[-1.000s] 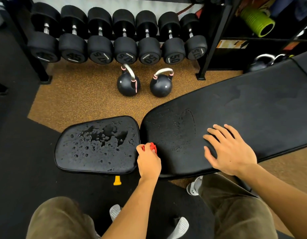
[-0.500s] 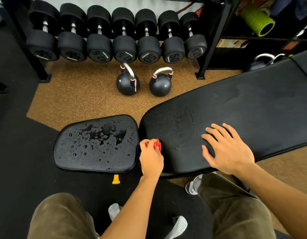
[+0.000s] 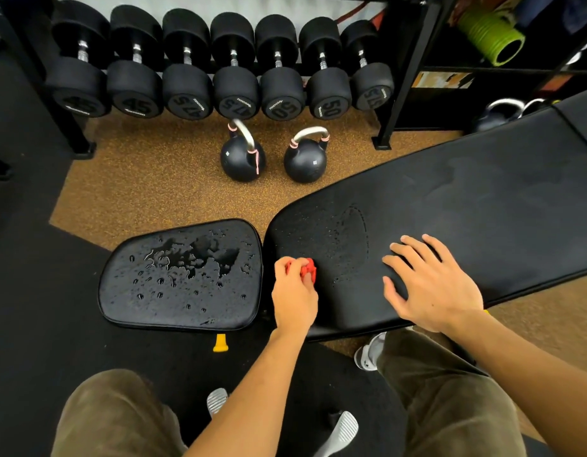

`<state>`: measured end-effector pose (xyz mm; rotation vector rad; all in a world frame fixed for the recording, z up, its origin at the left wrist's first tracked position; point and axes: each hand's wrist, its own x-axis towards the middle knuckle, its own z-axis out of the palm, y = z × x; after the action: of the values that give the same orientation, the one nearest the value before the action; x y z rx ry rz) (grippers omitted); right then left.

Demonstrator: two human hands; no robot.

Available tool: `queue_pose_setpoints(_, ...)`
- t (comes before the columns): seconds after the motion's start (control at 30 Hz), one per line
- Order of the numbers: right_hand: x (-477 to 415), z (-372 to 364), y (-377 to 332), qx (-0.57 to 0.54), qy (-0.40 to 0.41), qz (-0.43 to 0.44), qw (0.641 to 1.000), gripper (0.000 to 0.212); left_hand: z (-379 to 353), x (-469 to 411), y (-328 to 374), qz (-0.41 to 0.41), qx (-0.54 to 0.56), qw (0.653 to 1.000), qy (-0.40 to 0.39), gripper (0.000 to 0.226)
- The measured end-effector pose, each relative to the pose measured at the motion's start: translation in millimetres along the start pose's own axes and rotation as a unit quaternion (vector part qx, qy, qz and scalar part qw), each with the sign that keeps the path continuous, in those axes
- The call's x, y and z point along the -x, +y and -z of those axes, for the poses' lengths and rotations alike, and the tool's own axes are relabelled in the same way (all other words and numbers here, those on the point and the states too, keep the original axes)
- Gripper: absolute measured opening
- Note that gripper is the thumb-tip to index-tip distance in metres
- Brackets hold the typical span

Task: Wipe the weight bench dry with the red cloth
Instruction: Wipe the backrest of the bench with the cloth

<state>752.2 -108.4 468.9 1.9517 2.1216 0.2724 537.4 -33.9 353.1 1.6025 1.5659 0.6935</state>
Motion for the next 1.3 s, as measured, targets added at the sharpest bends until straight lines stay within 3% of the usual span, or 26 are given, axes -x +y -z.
queue_pose_setpoints(0.17, 0.0, -1.2, -0.3, -0.006, 0.010, 0.003, 1.000, 0.048, 7.2, 25.5, -14.6, -0.071, -0.001, 0.997, -0.032, 0.023)
queue_pose_setpoints(0.4, 0.3, -1.3, -0.9, -0.006, 0.012, 0.001, 1.000, 0.047, 7.9, -7.9, -4.8, 0.019, -0.004, 1.000, -0.018, 0.022)
queue_pose_setpoints(0.67, 0.2, -0.9, -0.9, -0.011, 0.012, -0.001, 1.000, 0.047, 8.8, 24.5, -15.2, -0.123, 0.015, 0.990, -0.061, 0.025)
queue_pose_setpoints(0.87, 0.6, -1.4, -1.0, -0.012, 0.017, -0.003, 1.000, 0.046, 2.8, -11.9, 0.9, -0.034, 0.019, 0.999, -0.031, 0.023)
queue_pose_setpoints(1.13, 0.1, -5.0, -2.2, -0.017, 0.046, -0.004, 0.999, 0.043, 3.4, 22.1, 0.9, -0.140, 0.039, 0.987, -0.074, 0.027)
queue_pose_setpoints(1.3, 0.3, -6.1, -1.7, -0.019, 0.058, -0.005, 0.998, 0.040, 4.5, 4.5, -11.0, -0.096, 0.031, 0.994, -0.040, 0.025)
